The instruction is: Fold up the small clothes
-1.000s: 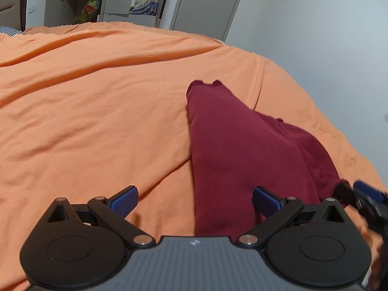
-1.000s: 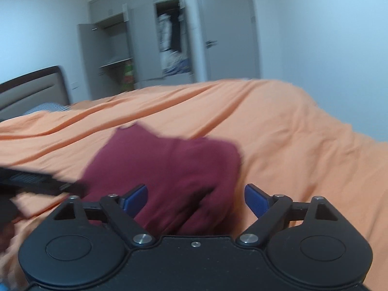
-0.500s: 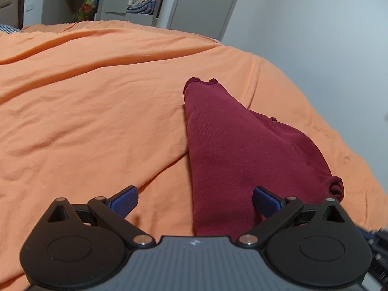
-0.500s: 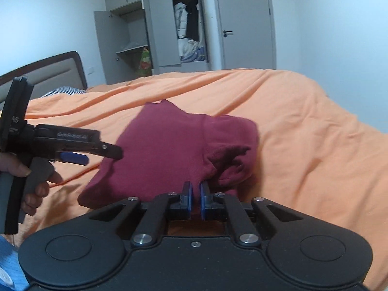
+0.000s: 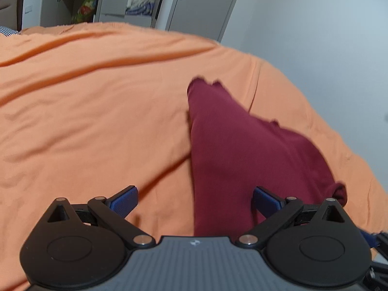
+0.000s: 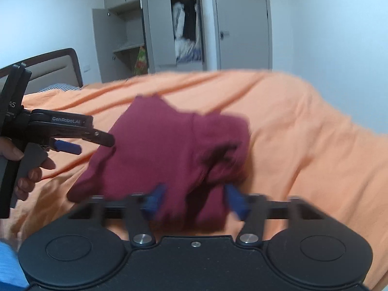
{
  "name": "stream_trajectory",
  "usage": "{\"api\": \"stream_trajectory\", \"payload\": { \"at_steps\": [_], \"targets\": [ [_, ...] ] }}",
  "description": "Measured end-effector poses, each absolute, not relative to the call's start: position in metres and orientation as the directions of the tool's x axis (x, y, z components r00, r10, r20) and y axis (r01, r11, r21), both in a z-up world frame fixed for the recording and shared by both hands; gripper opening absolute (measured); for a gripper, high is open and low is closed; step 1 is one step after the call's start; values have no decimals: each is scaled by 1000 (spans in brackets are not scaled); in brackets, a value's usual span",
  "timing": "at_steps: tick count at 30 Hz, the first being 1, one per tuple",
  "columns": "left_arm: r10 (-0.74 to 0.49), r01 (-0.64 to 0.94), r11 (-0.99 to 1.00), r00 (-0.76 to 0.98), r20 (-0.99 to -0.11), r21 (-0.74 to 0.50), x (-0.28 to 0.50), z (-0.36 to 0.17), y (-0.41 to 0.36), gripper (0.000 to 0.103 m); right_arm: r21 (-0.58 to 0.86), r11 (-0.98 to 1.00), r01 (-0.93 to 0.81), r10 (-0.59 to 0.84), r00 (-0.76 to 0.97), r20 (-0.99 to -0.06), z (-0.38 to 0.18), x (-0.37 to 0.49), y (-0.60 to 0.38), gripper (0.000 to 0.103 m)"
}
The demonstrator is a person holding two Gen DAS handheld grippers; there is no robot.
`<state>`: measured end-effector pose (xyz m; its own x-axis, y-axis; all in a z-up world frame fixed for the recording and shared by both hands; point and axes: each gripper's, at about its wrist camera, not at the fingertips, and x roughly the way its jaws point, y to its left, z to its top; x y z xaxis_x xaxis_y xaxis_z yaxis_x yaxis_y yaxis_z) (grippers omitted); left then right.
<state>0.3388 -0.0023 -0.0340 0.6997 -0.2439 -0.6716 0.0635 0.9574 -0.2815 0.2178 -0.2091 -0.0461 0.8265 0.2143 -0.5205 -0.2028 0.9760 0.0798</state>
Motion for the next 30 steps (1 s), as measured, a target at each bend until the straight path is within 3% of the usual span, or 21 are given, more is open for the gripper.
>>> {"api": "stream_trajectory", "payload": {
  "at_steps": [3, 5, 6, 17, 30],
  "targets": [
    [-229, 46, 958, 720, -655, -285, 348, -29, -3, 102, 46, 980, -196, 193, 855, -481, -40, 233, -212, 81],
    [-208, 28, 960, 733, -648, -278, 358, -28, -4, 102, 17, 986, -167, 156, 876, -457, -39, 251, -213, 98],
    [-197, 15, 961, 737, -646, -276, 364, -29, -4, 102, 6, 989, -144, 132, 884, -449, -40, 262, -214, 101],
    [-167, -31, 964, 701, -693, -264, 396, -55, -12, 103, 39, 998, 50, -19, 823, -568, -83, 352, -235, 99],
    [-184, -23, 961, 689, -701, -275, 404, -64, -12, 103, 86, 993, 86, -25, 836, -548, -112, 343, -243, 102]
  ]
}}
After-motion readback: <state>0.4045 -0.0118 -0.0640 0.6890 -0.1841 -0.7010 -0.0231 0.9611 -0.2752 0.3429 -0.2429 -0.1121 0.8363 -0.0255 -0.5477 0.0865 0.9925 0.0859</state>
